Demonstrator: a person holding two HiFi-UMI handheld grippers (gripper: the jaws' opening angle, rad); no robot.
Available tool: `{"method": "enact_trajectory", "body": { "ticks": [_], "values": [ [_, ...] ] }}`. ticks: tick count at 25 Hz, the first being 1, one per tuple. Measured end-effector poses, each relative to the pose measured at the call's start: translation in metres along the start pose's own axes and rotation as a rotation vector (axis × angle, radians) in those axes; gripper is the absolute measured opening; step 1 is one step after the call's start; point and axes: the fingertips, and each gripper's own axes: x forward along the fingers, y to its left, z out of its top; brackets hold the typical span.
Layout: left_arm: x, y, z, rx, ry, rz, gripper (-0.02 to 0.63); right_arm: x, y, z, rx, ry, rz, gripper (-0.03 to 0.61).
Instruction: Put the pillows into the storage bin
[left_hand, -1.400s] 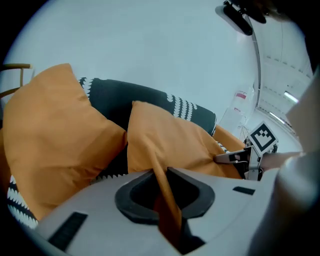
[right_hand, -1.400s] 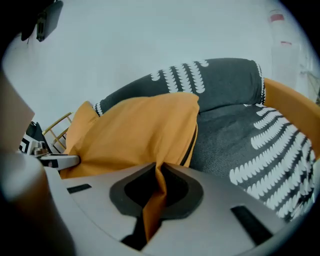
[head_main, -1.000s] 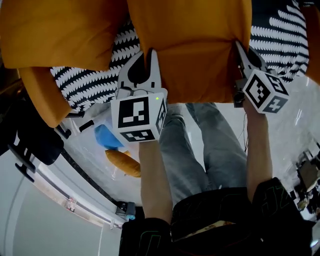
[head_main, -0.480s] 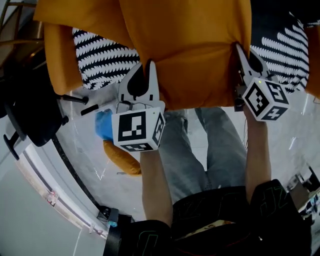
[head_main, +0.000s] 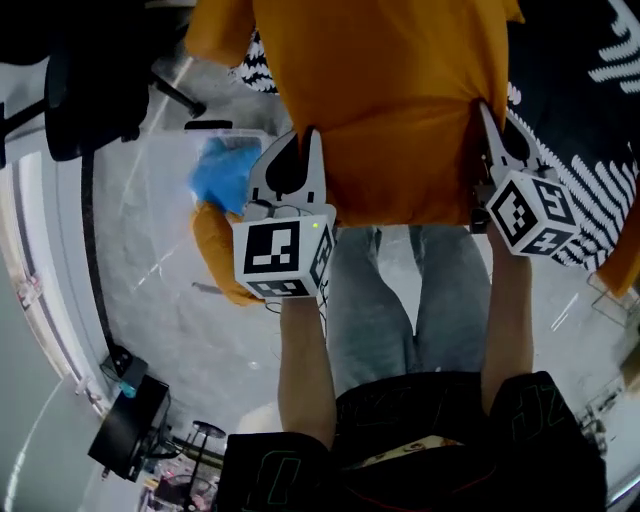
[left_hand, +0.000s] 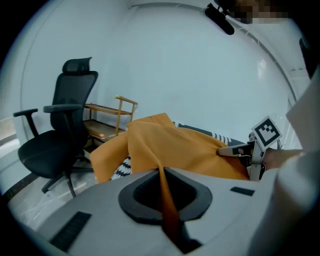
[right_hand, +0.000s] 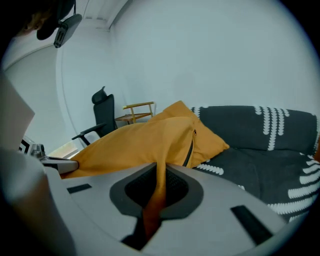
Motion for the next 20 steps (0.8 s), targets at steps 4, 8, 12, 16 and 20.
{"method": "enact_trajectory", "body": {
  "ticks": [4, 8, 12, 16, 20],
  "values": [
    [-0.052, 0.056, -0.031, -0.09, 0.0, 0.09, 0.012, 0.014, 0.075, -0.017, -0.086, 0.059, 0.072, 0.021],
    [-0.106, 0.105, -0.063, -0.208, -0.015, 0.219, 0.011, 0.036, 0.152, -0.032, -0.184, 0.133, 0.193, 0.021],
    [-0.157, 0.145, -0.099, -0.265, -0.023, 0.297, 0.011, 0.039, 0.215, -0.065, -0.231, 0.183, 0.259, 0.021],
    [-0.212, 0.167, -0.149, -0.366, -0.009, 0.425, 0.011, 0.044, 0.276, -0.104, -0.313, 0.255, 0.373, 0.021],
    [-0.265, 0.18, -0.194, -0.462, -0.01, 0.542, 0.011, 0.037, 0.332, -0.142, -0.395, 0.319, 0.48, 0.021]
  ]
}}
